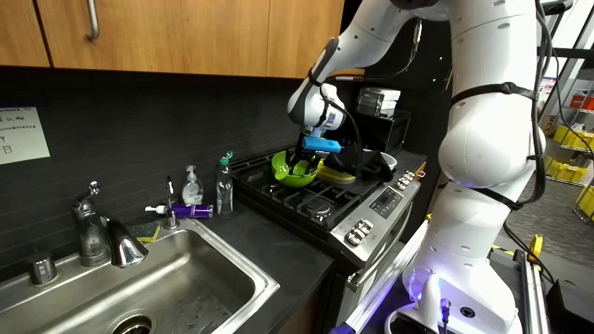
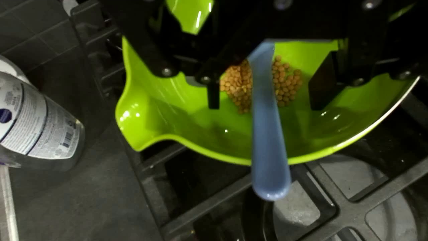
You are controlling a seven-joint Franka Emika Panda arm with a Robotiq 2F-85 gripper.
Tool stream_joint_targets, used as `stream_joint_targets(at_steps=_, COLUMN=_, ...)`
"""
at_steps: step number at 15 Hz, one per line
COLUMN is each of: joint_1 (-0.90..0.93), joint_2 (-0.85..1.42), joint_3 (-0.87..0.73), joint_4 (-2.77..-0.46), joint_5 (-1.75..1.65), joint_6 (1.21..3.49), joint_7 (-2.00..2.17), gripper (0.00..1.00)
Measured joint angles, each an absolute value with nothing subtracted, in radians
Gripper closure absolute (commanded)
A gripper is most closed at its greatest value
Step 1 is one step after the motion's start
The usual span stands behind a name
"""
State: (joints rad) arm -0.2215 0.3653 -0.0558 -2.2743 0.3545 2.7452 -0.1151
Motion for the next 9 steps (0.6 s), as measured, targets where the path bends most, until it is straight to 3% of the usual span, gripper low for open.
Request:
stream_joint_targets(at_steps=2, joint_1=-0.224, joint_2=0.365, joint_3=-0.057, joint_4=-2.271, joint_5=0.355, joint_6=2.745, joint_7=-0.110, gripper=0.14)
stream_joint_targets(at_steps=7, joint_1=-0.225, joint_2=0.365, joint_3=-0.059, joint_4=-2.265, joint_5=0.355, joint_6=2.745, joint_7=-0.104, gripper=0.49)
stream_joint_targets(at_steps=9, joint_1=-0.225, joint_2=0.365, joint_3=-0.059, joint_4=-2.265, joint_5=0.355, joint_6=2.745, joint_7=-0.100, gripper=0.39)
